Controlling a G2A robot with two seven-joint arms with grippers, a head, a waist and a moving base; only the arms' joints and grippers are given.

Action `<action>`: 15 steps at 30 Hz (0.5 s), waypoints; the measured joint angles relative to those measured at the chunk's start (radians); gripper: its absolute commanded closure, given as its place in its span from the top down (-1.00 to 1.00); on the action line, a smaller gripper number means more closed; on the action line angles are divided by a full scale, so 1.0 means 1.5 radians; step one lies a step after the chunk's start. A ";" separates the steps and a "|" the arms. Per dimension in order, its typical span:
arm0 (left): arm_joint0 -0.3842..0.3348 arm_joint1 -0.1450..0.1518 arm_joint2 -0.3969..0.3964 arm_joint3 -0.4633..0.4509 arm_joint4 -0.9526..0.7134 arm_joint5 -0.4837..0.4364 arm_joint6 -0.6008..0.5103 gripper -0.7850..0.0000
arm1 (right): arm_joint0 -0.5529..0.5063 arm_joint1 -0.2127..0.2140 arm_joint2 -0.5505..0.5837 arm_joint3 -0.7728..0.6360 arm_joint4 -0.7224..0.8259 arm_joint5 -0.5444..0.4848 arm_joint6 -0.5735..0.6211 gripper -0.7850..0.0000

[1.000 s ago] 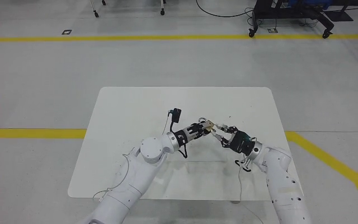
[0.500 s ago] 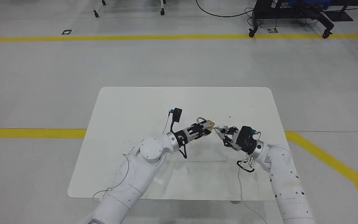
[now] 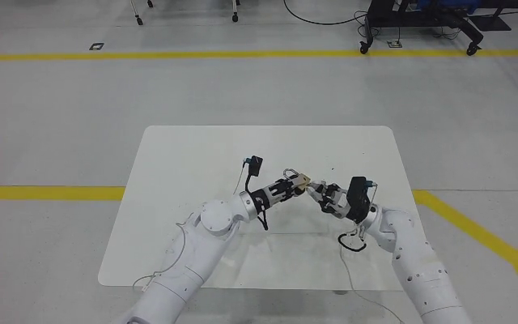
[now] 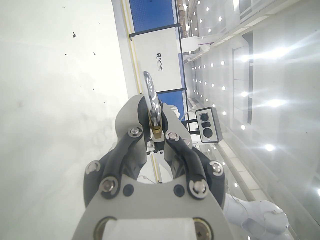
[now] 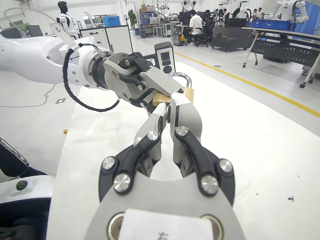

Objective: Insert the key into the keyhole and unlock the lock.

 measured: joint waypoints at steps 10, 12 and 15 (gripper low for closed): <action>-0.003 0.006 -0.003 0.002 0.020 -0.005 -0.013 -1.00 | 0.003 0.081 -0.062 -0.019 0.172 0.000 0.092 -1.00; -0.003 0.006 -0.003 0.002 0.022 -0.008 -0.013 -1.00 | 0.004 0.095 -0.069 -0.025 0.194 0.000 0.107 -1.00; -0.003 0.006 -0.002 0.001 0.024 -0.007 -0.012 -1.00 | 0.006 0.110 -0.062 -0.027 0.201 0.000 0.113 0.19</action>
